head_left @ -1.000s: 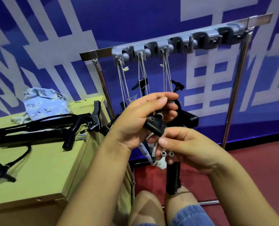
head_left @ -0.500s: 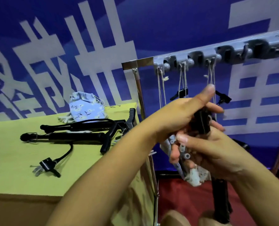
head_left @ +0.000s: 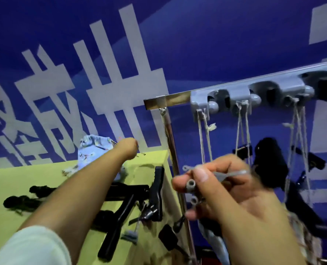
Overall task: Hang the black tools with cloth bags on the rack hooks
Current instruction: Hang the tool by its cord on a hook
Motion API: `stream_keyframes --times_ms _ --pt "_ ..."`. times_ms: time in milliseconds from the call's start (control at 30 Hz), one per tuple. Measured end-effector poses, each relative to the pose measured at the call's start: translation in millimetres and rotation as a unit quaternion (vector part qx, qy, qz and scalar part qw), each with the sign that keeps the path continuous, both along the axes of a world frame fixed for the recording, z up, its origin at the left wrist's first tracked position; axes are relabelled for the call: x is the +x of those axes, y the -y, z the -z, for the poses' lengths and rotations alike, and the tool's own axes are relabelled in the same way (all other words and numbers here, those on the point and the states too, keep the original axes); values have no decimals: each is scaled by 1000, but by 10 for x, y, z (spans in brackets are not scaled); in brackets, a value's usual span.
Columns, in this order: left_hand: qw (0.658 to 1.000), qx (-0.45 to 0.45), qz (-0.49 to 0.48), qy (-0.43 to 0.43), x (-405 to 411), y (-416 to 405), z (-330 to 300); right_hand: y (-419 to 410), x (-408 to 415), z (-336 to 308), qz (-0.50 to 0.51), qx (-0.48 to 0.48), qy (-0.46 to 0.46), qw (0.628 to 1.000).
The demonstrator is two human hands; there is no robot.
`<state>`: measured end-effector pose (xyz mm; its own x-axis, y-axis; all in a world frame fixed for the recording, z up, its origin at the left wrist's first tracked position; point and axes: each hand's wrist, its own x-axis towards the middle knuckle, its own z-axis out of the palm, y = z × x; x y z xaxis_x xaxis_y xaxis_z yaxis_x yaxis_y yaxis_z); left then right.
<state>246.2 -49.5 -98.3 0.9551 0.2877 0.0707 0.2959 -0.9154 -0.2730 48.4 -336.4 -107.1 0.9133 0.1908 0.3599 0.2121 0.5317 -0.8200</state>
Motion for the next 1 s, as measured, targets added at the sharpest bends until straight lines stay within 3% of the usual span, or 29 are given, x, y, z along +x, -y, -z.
stream_keyframes --times_ms 233,400,767,900,1000 --pt "989 92 5 -119 747 -162 455 -156 525 357 27 -14 -73 997" --pt "976 162 16 -144 888 -94 597 -205 643 430 48 8 -74 996" --pt "972 177 13 -155 894 13 656 -245 767 583 49 -21 -100 994" --pt "990 116 20 -74 853 -107 552 -218 725 559 69 -20 -81 994" --pt "993 6 11 118 662 -314 233 -173 642 505 82 -13 -70 994"
